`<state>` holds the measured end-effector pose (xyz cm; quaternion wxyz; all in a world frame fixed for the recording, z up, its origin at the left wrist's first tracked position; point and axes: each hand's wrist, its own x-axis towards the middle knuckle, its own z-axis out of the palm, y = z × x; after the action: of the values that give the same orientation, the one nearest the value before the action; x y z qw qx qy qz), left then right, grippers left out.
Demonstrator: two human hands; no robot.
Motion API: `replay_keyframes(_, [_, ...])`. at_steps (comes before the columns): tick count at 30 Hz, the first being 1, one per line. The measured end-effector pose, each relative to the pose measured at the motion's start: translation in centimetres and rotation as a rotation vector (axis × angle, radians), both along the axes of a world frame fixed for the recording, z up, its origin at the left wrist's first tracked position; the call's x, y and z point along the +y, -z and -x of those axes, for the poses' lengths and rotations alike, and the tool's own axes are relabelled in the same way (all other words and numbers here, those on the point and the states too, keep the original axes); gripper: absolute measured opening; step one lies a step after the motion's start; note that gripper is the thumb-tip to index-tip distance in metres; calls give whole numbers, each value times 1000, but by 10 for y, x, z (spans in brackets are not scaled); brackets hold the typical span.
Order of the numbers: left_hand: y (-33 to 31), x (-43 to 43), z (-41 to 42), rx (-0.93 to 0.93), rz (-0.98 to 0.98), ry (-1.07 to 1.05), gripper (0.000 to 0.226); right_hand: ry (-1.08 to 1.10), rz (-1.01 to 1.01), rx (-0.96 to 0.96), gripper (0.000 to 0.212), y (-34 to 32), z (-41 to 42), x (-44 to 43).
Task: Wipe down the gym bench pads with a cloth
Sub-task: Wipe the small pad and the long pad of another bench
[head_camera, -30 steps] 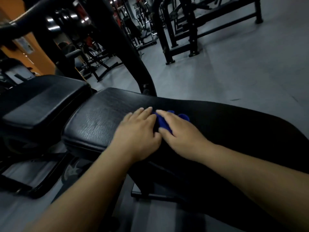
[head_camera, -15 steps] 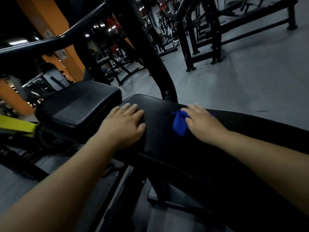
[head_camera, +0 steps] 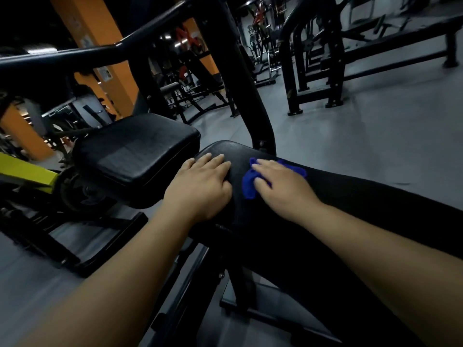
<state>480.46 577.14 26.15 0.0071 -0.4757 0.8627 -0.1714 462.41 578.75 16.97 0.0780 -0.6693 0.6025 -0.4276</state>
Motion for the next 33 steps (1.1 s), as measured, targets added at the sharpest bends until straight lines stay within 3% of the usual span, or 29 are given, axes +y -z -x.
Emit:
replay_keyframes(4, [0,3,1,19,11,9,56,-223,94,12,37,6,-10,40])
replay_keyframes(9, [4,14,10,111,-7,29,56,-67,173,52,33,-5,15,57])
replay_keyframes(20, [43,84,108,283,-63,188,62,81,214,521,29,-33,105,124])
replay_keyframes(26, [60,132,199,339,-160,315,62,154,58,789,32,-30,211,200])
replay_keyframes(33, [107,208,323,409,-317,498,62,259,-224,921,35,-8,310,287])
